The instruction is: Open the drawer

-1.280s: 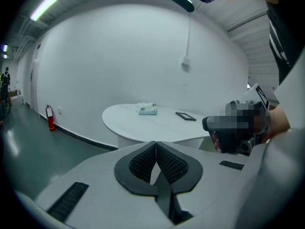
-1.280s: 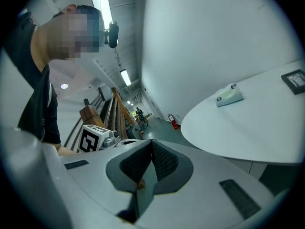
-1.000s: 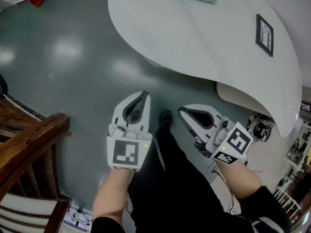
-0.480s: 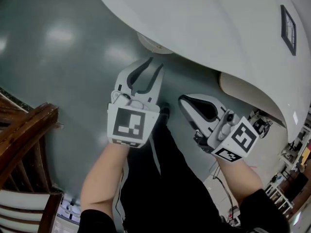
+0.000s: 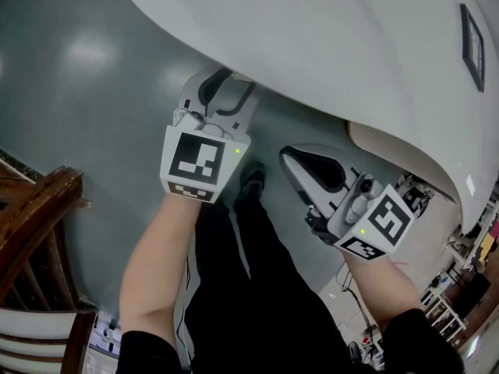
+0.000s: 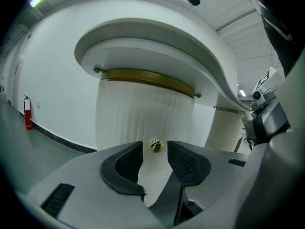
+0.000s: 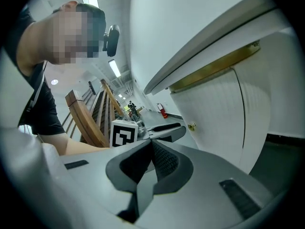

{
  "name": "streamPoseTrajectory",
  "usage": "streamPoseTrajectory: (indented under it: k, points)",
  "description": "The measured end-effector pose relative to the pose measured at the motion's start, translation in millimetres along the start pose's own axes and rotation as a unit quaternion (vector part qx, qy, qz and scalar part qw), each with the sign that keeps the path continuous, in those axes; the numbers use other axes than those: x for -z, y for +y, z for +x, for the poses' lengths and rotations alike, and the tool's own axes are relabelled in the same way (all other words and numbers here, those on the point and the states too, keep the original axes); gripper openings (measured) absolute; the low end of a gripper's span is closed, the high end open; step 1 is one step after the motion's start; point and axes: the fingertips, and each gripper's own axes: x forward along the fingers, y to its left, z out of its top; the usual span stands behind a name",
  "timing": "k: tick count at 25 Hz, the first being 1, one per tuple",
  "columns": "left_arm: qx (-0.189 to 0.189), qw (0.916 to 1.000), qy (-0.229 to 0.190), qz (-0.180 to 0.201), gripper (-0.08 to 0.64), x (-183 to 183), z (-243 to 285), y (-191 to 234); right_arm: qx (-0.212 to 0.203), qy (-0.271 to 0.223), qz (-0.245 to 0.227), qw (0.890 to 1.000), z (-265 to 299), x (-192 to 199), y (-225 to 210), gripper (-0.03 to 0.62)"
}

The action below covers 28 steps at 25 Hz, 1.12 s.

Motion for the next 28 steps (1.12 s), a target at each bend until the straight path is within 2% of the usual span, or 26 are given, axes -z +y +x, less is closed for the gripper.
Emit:
streamPoseTrajectory:
  k: [11, 18, 19, 28]
  points:
    - [-0.005, 1.0000, 0.003, 0.003, 0.161, 0.6, 33.1, -1.9, -0.015, 0.016, 0.018, 1.000, -3.1, 12.2, -2.1, 0.012]
    - [-0.006, 0.9999, -0.002, 0.009, 0.137, 2.3, 32.3, -0.2, -0.017, 0.017, 0.023, 0.999, -1.2, 12.7, -3.6, 0.012]
    - [-0.003, 0.9999, -0.001, 0.011, 0.107, 2.8, 32.3, -1.0, -0.017, 0.017, 0.023, 0.999, -0.4, 12.6, -4.0, 0.012]
    - [0.001, 1.0000, -0.004, 0.004, 0.103, 5.0, 26.3, -5.7, -0.014, 0.016, 0.025, 0.999, -0.4, 11.1, -3.5, 0.012]
